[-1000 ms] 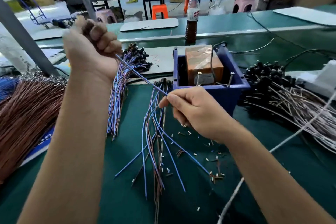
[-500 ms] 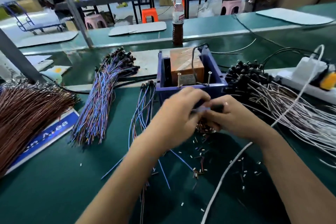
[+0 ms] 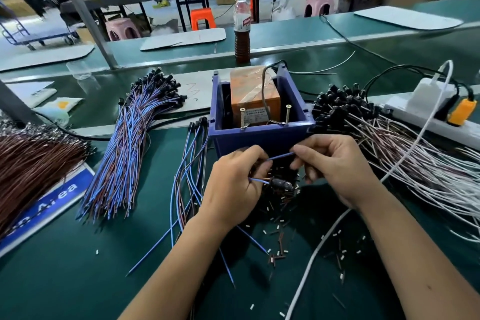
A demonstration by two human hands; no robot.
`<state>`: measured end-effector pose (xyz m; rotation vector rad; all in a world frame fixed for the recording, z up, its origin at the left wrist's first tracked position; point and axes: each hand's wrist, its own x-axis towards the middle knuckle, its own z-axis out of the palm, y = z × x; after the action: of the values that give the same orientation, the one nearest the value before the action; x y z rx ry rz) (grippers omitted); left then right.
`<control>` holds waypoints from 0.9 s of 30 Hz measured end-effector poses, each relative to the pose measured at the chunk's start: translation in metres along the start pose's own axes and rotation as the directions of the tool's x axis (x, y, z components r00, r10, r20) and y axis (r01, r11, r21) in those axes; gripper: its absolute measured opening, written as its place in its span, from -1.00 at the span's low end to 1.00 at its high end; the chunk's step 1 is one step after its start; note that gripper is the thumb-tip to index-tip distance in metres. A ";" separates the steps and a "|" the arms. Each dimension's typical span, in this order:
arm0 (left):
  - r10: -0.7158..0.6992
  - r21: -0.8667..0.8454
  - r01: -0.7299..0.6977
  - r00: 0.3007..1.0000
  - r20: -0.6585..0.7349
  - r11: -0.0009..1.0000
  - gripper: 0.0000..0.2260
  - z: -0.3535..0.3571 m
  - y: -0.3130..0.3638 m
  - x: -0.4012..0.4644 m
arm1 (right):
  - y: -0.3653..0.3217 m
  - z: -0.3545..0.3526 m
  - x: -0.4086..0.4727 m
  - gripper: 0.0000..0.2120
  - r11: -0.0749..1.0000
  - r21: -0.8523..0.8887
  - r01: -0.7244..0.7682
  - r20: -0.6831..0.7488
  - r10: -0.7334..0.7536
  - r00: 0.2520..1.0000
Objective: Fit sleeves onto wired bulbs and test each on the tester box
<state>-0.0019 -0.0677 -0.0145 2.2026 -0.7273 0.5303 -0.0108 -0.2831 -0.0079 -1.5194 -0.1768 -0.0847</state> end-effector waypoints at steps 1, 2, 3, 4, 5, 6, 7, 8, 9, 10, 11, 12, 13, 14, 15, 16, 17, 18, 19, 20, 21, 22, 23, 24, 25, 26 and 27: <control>0.003 -0.009 -0.003 1.000 0.002 1.000 -0.93 0.001 0.001 0.000 | 0.001 0.003 0.000 -0.86 1.000 -0.020 0.015 0.000 -0.015 1.000; 0.016 -0.026 -0.016 1.000 0.010 1.000 -0.94 0.002 0.002 0.000 | 0.002 0.006 -0.001 -0.86 0.999 -0.042 0.033 0.008 -0.032 0.999; 0.036 -0.046 -0.035 0.999 0.018 0.998 -0.95 0.003 0.003 0.000 | 0.003 0.008 -0.002 -0.86 0.997 -0.059 0.050 0.023 -0.048 0.999; 0.050 -0.063 -0.049 0.999 0.017 0.997 -0.96 0.004 0.003 0.000 | 0.003 0.011 -0.003 -0.86 0.996 -0.069 0.063 0.042 -0.060 0.997; 0.050 -0.077 -0.050 0.999 0.005 0.996 -0.95 0.005 0.003 0.000 | 0.004 0.013 -0.003 -0.85 0.995 -0.069 0.069 0.058 -0.065 0.996; 0.040 -0.092 -0.041 0.999 -0.014 0.995 -0.93 0.006 0.003 0.000 | 0.003 0.014 -0.004 -0.83 0.996 -0.059 0.067 0.064 -0.063 0.996; 0.026 -0.106 -0.029 0.999 -0.035 0.994 -0.91 0.006 0.002 0.000 | 0.003 0.014 -0.003 -0.81 0.998 -0.039 0.056 0.057 -0.054 0.997; 0.014 -0.114 -0.020 0.998 -0.055 0.993 -0.89 0.006 0.002 0.000 | 0.003 0.014 -0.003 -0.76 0.999 -0.004 0.033 0.038 -0.033 0.999; 0.004 -0.114 -0.012 0.997 -0.073 0.993 -0.89 0.006 0.002 0.000 | 0.003 0.013 -0.002 -0.69 0.999 0.040 0.001 0.014 -0.002 1.000; -0.003 -0.111 -0.006 0.996 -0.084 0.994 -0.88 0.006 0.002 0.000 | 0.003 0.012 -0.001 -0.62 0.997 0.078 -0.026 -0.005 0.027 1.000; -0.009 -0.108 -0.001 0.996 -0.090 0.994 -0.88 0.007 0.002 0.000 | 0.003 0.011 -0.001 -0.57 0.994 0.103 -0.039 -0.017 0.041 0.999; -0.014 -0.110 0.004 0.996 -0.093 0.994 -0.88 0.007 0.002 0.000 | 0.003 0.010 -0.001 -0.55 0.993 0.115 -0.034 -0.023 0.036 0.999; -0.021 -0.115 0.010 0.996 -0.093 0.993 -0.88 0.008 0.002 0.000 | 0.003 0.010 -0.001 -0.56 0.993 0.116 -0.012 -0.024 0.014 1.000; -0.027 -0.122 0.016 0.996 -0.089 0.992 -0.88 0.009 0.002 0.000 | 0.003 0.010 -0.002 -0.60 0.995 0.100 0.024 -0.024 -0.022 0.999; -0.031 -0.125 0.021 0.996 -0.083 0.992 -0.88 0.010 0.002 -0.001 | 0.003 0.010 -0.003 -0.67 0.996 0.065 0.069 -0.027 -0.068 0.997; -0.035 -0.120 0.026 0.996 -0.077 0.992 -0.88 0.010 0.002 -0.001 | 0.004 0.011 -0.003 -0.76 0.993 0.017 0.115 -0.032 -0.115 0.993; -0.040 -0.114 0.031 0.997 -0.073 0.993 -0.88 0.011 0.002 -0.002 | 0.004 0.011 -0.003 -0.83 0.988 -0.026 0.152 -0.037 -0.153 0.988; -0.044 -0.113 0.036 0.996 -0.072 0.993 -0.88 0.012 0.003 -0.002 | 0.004 0.012 -0.003 -0.87 0.983 -0.059 0.176 -0.043 -0.178 0.983; -0.048 -0.119 0.039 0.996 -0.075 0.992 -0.89 0.013 0.003 -0.002 | 0.004 0.012 -0.002 -0.88 0.979 -0.080 0.187 -0.048 -0.191 0.980; -0.047 -0.134 0.036 0.996 -0.080 0.990 -0.90 0.013 0.003 -0.002 | 0.004 0.013 -0.002 -0.88 0.977 -0.095 0.190 -0.051 -0.196 0.979; -0.042 -0.152 0.029 0.996 -0.084 0.988 -0.91 0.014 0.004 -0.003 | 0.004 0.014 -0.002 -0.88 0.976 -0.104 0.190 -0.051 -0.196 0.979; -0.035 -0.167 0.021 0.996 -0.084 0.986 -0.93 0.014 0.004 -0.003 | 0.003 0.015 -0.003 -0.88 0.976 -0.112 0.188 -0.046 -0.194 0.980; -0.029 -0.174 0.014 0.996 -0.082 0.985 -0.93 0.014 0.004 -0.003 | 0.003 0.016 -0.003 -0.88 0.975 -0.119 0.188 -0.039 -0.193 0.980; -0.025 -0.173 0.011 0.996 -0.082 0.985 -0.93 0.014 0.004 -0.002 | 0.003 0.016 -0.004 -0.88 0.974 -0.128 0.189 -0.031 -0.195 0.980; -0.027 -0.168 0.012 0.996 -0.086 0.986 -0.92 0.014 0.004 -0.002 | 0.004 0.016 -0.004 -0.88 0.971 -0.139 0.194 -0.023 -0.199 0.980; -0.031 -0.161 0.015 0.995 -0.093 0.987 -0.91 0.014 0.004 -0.002 | 0.004 0.017 -0.005 -0.87 0.968 -0.152 0.200 -0.015 -0.205 0.979; -0.034 -0.156 0.019 0.995 -0.098 0.988 -0.91 0.013 0.004 -0.002 | 0.003 0.016 -0.005 -0.87 0.964 -0.163 0.208 -0.007 -0.212 0.977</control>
<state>-0.0037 -0.0791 -0.0225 2.0242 -0.6625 0.5488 -0.0161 -0.2667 -0.0111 -1.6568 -0.3175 -0.2930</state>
